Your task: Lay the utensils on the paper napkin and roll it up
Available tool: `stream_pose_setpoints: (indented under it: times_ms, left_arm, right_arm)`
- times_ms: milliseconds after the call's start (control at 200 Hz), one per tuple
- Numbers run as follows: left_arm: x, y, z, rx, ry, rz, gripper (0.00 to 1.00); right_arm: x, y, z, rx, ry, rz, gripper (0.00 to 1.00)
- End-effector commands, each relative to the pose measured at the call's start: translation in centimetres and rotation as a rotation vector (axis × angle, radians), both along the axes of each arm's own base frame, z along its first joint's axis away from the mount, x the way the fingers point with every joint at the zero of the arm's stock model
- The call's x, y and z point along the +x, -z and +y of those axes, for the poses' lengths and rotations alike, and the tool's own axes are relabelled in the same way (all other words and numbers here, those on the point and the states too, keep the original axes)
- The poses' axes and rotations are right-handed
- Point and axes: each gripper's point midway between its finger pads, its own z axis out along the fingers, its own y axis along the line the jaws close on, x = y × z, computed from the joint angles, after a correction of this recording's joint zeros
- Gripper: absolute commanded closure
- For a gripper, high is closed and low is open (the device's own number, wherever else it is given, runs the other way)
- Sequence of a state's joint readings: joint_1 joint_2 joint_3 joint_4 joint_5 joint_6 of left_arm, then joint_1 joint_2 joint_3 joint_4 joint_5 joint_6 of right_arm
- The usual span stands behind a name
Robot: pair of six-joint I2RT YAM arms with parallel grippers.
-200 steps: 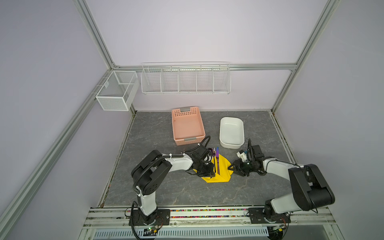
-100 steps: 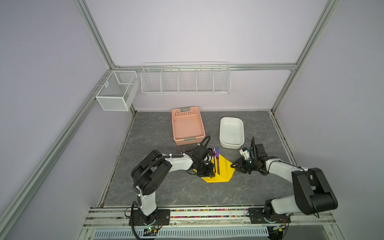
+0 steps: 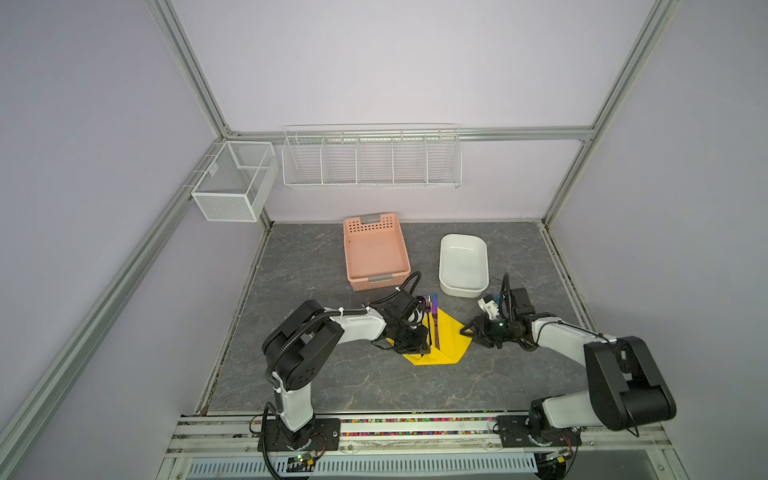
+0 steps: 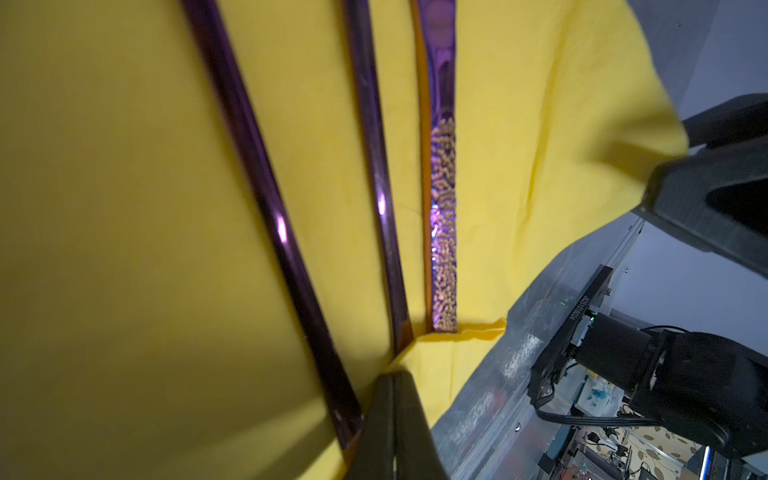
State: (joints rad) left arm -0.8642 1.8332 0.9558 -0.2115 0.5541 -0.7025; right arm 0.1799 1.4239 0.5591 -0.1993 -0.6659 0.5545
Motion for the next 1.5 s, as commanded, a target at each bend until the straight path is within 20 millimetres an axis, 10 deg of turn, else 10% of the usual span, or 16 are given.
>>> stream_pose_setpoints:
  times_ms: [0, 460, 1495]
  left_arm:
    - [-0.1, 0.9, 0.3, 0.037, -0.003, 0.008, 1.00]
    - [-0.2, 1.0, 0.3, 0.042, 0.002, 0.017, 1.00]
    - [-0.2, 1.5, 0.3, 0.043, 0.002, 0.019, 1.00]
  right_arm:
    - [0.1, -0.6, -0.4, -0.032, -0.002, -0.029, 0.67]
    - [-0.1, -1.3, -0.7, -0.096, -0.013, -0.022, 0.93]
    - [-0.1, -4.2, 9.4, -0.084, -0.005, -0.013, 0.93]
